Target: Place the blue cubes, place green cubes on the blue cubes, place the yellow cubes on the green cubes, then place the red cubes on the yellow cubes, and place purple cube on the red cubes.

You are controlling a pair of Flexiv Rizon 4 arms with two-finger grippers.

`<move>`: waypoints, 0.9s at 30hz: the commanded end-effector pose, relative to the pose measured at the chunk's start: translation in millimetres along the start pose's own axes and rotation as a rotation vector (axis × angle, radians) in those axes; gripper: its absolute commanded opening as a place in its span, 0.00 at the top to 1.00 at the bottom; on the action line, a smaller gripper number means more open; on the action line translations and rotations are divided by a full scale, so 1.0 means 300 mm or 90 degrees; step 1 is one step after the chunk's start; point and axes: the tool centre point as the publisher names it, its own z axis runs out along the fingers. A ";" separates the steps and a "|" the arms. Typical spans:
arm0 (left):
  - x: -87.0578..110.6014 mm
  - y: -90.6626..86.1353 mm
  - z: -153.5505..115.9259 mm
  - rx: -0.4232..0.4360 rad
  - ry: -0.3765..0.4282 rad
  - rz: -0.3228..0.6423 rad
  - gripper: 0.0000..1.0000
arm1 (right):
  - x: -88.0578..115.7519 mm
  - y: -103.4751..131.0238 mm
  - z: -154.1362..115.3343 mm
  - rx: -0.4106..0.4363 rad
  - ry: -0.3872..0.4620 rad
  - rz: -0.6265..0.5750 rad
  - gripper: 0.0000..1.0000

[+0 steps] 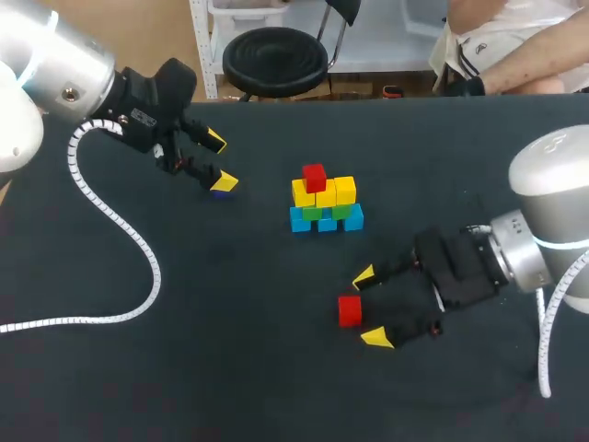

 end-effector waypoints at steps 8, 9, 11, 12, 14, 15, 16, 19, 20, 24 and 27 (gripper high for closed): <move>0.003 0.001 -0.001 0.000 -0.002 0.001 0.00 | 0.014 -0.070 0.040 -0.036 -0.016 -0.014 0.00; 0.003 0.001 -0.001 0.000 -0.002 0.001 0.00 | 0.016 -0.074 0.042 -0.036 -0.016 -0.013 0.00; 0.003 0.001 -0.001 0.000 -0.002 0.001 0.00 | 0.018 -0.080 0.048 -0.038 -0.018 -0.012 0.00; 0.003 0.001 -0.001 0.000 -0.002 0.001 0.00 | 0.019 -0.081 0.051 -0.039 -0.018 -0.012 0.00; 0.003 0.001 -0.001 0.000 -0.002 0.001 0.00 | 0.019 -0.082 0.055 -0.040 -0.018 -0.011 0.00; 0.003 0.001 -0.001 0.000 -0.002 0.001 0.00 | 0.018 -0.082 0.056 -0.040 -0.018 -0.012 0.00; 0.003 0.001 -0.001 0.000 -0.002 0.001 0.00 | 0.018 -0.082 0.057 -0.039 -0.018 -0.012 0.00; 0.003 0.001 -0.001 0.000 -0.002 0.001 0.00 | 0.015 -0.077 0.065 -0.036 -0.015 -0.014 0.25; 0.003 0.001 -0.001 0.000 -0.002 0.001 0.00 | 0.013 -0.075 0.069 -0.037 -0.012 -0.015 0.42; 0.003 0.001 -0.001 0.000 -0.002 0.001 0.00 | 0.013 -0.070 0.079 -0.042 -0.003 -0.018 0.76; 0.003 0.001 -0.001 0.000 -0.002 0.001 0.00 | 0.011 -0.064 0.078 -0.043 0.006 -0.027 1.00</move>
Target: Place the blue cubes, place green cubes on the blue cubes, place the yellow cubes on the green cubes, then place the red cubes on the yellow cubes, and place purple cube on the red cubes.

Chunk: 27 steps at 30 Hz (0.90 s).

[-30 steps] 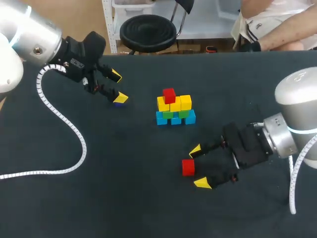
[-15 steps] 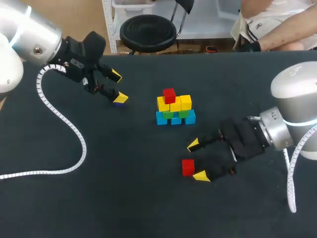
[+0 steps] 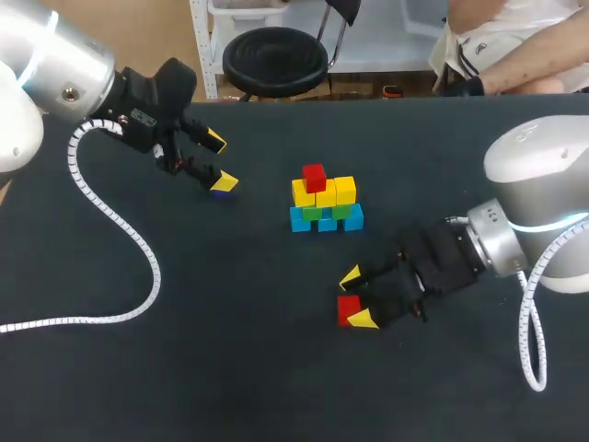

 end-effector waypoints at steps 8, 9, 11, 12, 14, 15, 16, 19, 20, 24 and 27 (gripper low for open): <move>0.003 0.001 -0.001 0.000 -0.002 0.001 0.00 | -0.035 0.004 -0.093 0.024 0.019 -0.030 1.00; 0.003 0.001 -0.001 0.000 -0.002 0.001 0.00 | -0.037 0.002 -0.103 0.027 0.017 -0.032 1.00; 0.003 0.001 -0.001 0.000 -0.002 0.001 0.00 | -0.043 -0.002 -0.127 0.035 0.018 -0.035 1.00; 0.003 0.001 -0.001 0.000 -0.002 0.001 0.00 | -0.047 -0.004 -0.140 0.039 0.017 -0.037 1.00; 0.003 0.001 -0.001 0.000 -0.002 0.001 0.00 | -0.058 -0.008 -0.166 0.046 0.021 -0.042 1.00; 0.003 0.001 -0.001 0.000 -0.002 0.001 0.00 | -0.067 -0.010 -0.179 0.048 0.026 -0.044 1.00; 0.003 0.001 -0.001 0.000 -0.002 0.001 0.00 | -0.073 -0.012 -0.191 0.048 0.027 -0.044 1.00; 0.003 0.001 -0.001 0.000 -0.002 0.001 0.00 | -0.094 -0.018 -0.232 0.057 0.029 -0.049 1.00; 0.003 0.001 -0.001 0.000 -0.002 0.001 0.00 | -0.103 -0.021 -0.246 0.060 0.028 -0.052 1.00; 0.003 0.001 -0.001 0.000 -0.002 0.001 0.00 | -0.145 -0.031 -0.278 0.059 0.041 -0.066 1.00; 0.003 0.001 -0.001 0.000 -0.002 0.001 0.00 | -0.177 -0.047 -0.301 0.052 0.042 -0.085 1.00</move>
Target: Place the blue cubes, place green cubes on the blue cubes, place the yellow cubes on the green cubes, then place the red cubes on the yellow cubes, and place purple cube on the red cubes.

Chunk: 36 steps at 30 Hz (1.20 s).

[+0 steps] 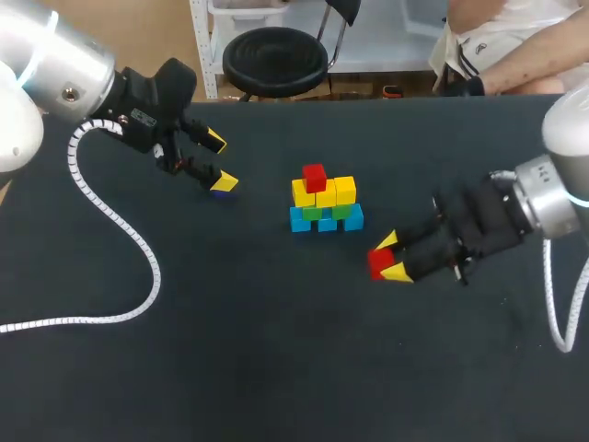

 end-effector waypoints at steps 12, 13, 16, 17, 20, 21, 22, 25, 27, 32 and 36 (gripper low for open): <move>0.004 0.001 -0.001 0.000 -0.002 0.002 0.00 | -0.144 -0.125 -0.126 -0.036 0.022 -0.055 1.00; 0.004 0.001 -0.001 0.000 -0.002 0.002 0.00 | -0.149 -0.127 -0.126 -0.038 0.017 -0.059 1.00; 0.004 0.001 -0.001 0.000 -0.002 0.002 0.00 | -0.149 -0.127 -0.126 -0.038 0.017 -0.059 1.00; 0.004 0.001 -0.001 0.000 -0.002 0.002 0.00 | -0.149 -0.127 -0.126 -0.038 0.017 -0.059 1.00; 0.004 0.001 -0.001 0.000 -0.002 0.002 0.00 | -0.149 -0.127 -0.126 -0.038 0.017 -0.059 1.00; 0.004 0.001 -0.001 0.000 -0.002 0.002 0.00 | -0.149 -0.127 -0.126 -0.038 0.017 -0.059 1.00; 0.004 0.001 -0.001 0.000 -0.002 0.002 0.00 | -0.149 -0.127 -0.126 -0.038 0.017 -0.059 1.00; 0.004 0.001 -0.001 0.000 -0.002 0.002 0.00 | -0.149 -0.127 -0.126 -0.038 0.017 -0.059 1.00; 0.004 0.001 -0.001 0.000 -0.002 0.002 0.00 | -0.149 -0.127 -0.126 -0.038 0.017 -0.059 1.00; 0.004 0.001 -0.001 0.000 -0.002 0.002 0.00 | -0.149 -0.127 -0.126 -0.038 0.017 -0.059 1.00; 0.004 0.001 -0.001 0.000 -0.002 0.002 0.00 | -0.149 -0.127 -0.126 -0.038 0.017 -0.059 1.00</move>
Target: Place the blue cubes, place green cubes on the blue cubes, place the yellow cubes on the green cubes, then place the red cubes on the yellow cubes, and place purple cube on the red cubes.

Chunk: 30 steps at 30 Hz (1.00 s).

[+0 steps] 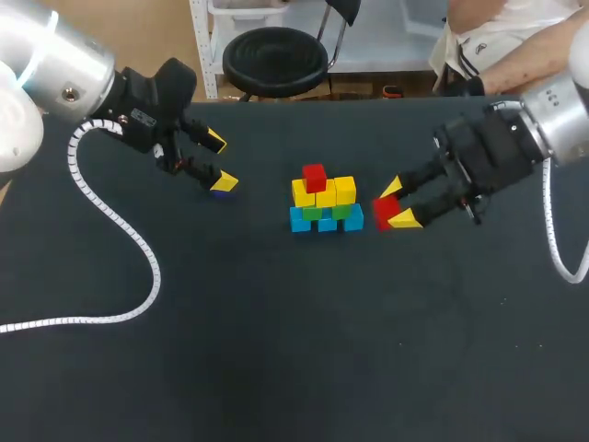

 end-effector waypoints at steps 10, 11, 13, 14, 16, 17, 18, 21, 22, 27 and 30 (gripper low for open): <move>0.004 0.001 -0.001 0.000 -0.002 0.002 0.00 | -0.008 -0.018 -0.011 0.014 -0.002 0.009 1.00; 0.004 0.001 -0.001 0.000 -0.002 0.002 0.00 | -0.006 -0.022 -0.013 0.015 -0.004 0.013 1.00; 0.004 0.001 -0.001 0.000 -0.002 0.002 0.00 | -0.006 -0.027 -0.018 0.016 -0.008 0.024 1.00; 0.004 0.001 -0.001 0.000 -0.002 0.002 0.00 | -0.007 -0.030 -0.023 0.016 -0.009 0.026 1.00; 0.004 0.001 -0.001 0.000 -0.002 0.002 0.00 | -0.012 -0.038 -0.029 0.015 -0.007 0.032 1.00; 0.004 0.001 -0.001 0.000 -0.002 0.002 0.00 | -0.015 -0.042 -0.031 0.015 -0.009 0.033 1.00; 0.004 0.001 -0.001 0.000 -0.002 0.002 0.00 | -0.019 -0.048 -0.031 0.011 -0.008 0.036 1.00; 0.004 0.001 -0.001 0.000 -0.002 0.002 0.00 | -0.029 -0.068 -0.030 0.001 -0.004 0.040 1.00; 0.004 0.001 -0.001 0.000 -0.002 0.002 0.00 | -0.032 -0.077 -0.033 -0.004 0.001 0.040 1.00; 0.004 0.001 -0.001 0.000 -0.002 0.002 0.00 | -0.050 -0.112 -0.025 -0.013 -0.001 0.042 1.00; 0.004 0.001 -0.001 0.000 -0.002 0.002 0.00 | -0.051 -0.132 -0.010 -0.019 -0.001 0.047 1.00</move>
